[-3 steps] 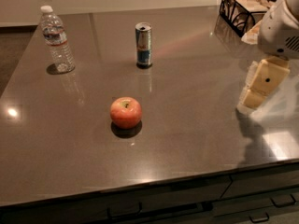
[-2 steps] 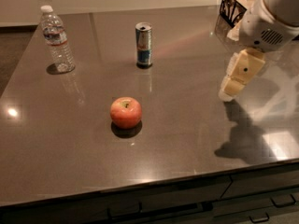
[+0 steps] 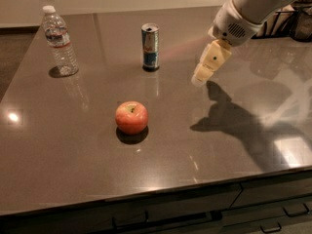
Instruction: Move redbull can near water bottle
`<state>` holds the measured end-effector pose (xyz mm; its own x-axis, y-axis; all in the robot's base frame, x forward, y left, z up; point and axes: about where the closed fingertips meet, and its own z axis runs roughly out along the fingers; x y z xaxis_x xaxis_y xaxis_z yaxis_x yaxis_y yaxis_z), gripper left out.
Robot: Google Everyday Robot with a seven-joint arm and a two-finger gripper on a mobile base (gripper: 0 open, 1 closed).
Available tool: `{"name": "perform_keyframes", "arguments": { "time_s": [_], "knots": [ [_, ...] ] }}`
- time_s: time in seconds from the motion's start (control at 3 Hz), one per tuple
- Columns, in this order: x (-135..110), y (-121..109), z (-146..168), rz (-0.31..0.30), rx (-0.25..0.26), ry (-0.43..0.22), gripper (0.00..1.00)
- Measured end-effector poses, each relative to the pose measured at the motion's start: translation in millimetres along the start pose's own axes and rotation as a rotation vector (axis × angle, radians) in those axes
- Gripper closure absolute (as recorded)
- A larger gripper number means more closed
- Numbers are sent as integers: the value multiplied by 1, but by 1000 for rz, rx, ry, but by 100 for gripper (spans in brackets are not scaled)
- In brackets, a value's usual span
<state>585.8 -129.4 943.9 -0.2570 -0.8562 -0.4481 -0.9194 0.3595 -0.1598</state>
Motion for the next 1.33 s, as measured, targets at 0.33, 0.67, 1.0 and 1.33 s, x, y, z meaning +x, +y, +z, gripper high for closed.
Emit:
{"name": "perform_keyframes", "arguments": {
  "time_s": [0.33, 0.67, 1.0, 1.33],
  "knots": [
    [-35, -20, 40, 23, -14, -63, 0],
    [-55, -37, 63, 59, 7, -107, 0],
    [-76, -54, 82, 94, 18, -155, 0],
    [-99, -66, 97, 121, 29, -198, 0]
  ]
}}
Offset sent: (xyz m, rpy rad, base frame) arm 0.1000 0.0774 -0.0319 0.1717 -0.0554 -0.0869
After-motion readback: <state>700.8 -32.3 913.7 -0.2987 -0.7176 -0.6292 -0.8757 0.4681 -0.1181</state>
